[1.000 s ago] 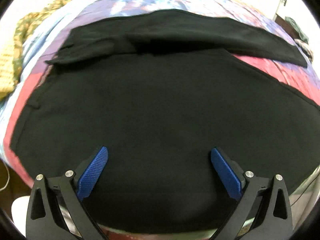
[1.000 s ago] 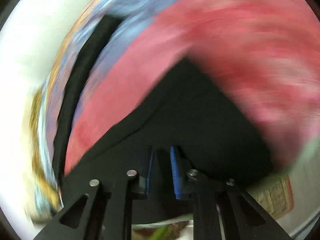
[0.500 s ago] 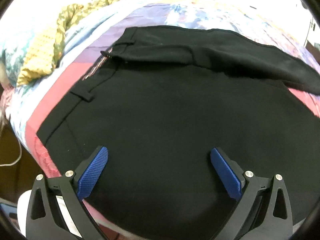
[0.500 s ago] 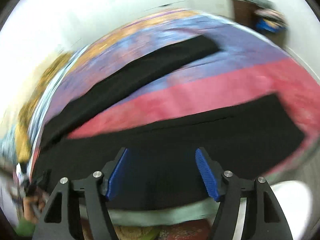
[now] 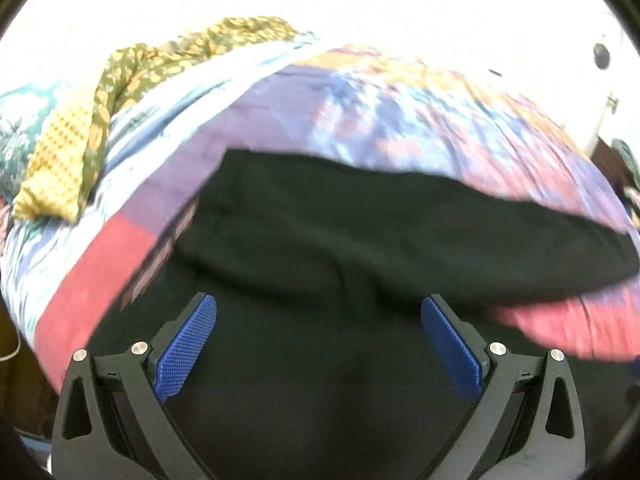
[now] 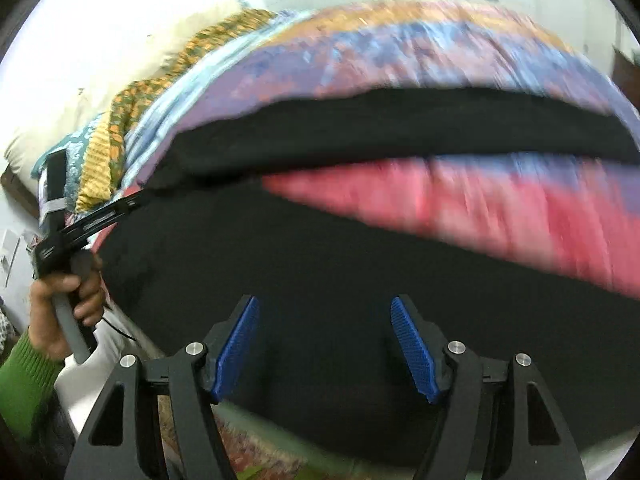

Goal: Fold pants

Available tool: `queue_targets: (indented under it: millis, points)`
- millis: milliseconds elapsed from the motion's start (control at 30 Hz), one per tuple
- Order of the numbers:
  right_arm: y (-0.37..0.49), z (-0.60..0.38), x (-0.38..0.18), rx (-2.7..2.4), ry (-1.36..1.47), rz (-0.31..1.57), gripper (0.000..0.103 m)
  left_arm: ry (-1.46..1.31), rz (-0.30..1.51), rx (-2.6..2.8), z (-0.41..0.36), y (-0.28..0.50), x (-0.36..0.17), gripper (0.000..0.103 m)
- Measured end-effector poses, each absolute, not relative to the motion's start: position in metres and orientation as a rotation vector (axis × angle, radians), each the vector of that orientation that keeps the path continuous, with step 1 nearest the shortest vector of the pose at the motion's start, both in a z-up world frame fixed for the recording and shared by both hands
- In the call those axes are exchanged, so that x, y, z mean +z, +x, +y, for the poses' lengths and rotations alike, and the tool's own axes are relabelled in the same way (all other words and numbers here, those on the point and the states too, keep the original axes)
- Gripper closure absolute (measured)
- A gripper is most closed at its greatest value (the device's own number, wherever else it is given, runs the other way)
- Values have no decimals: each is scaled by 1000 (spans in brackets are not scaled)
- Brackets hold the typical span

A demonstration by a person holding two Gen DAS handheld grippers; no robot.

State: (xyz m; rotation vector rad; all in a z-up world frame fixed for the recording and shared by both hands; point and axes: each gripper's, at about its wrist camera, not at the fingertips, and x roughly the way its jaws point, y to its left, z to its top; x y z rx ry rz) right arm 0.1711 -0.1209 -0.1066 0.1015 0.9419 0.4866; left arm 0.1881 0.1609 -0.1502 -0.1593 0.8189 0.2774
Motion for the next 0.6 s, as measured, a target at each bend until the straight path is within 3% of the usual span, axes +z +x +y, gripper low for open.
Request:
queue_targets:
  millis: [33,100,167,333,433,533,567,600]
  points:
    - [182,-120,-97,490,82,913,33,-154,833,311,168,207,-157,1]
    - [222,-106,-84,508,42,870,18,-152,875,359,180,230,-176,1]
    - [263,-94,-86,534,36,874,15,-157,934,379,190,243,-202,0]
    - [344,-94,-130,560,84,980,15,-237,898,340,201,234,-229,0]
    - [391,-153,-168,459,69,1044,17,-226,894,346,200,233,-231,0]
    - [418,-256,-189,320,120,1050,37,-212,883,354,197,233,-233,0]
    - [421,-285,-188,304,147,1037,56,-202,883,360,193,234,-233,0]
    - [424,-328,-188,234,167,1029,60,-195,883,365,193,235,-233,0]
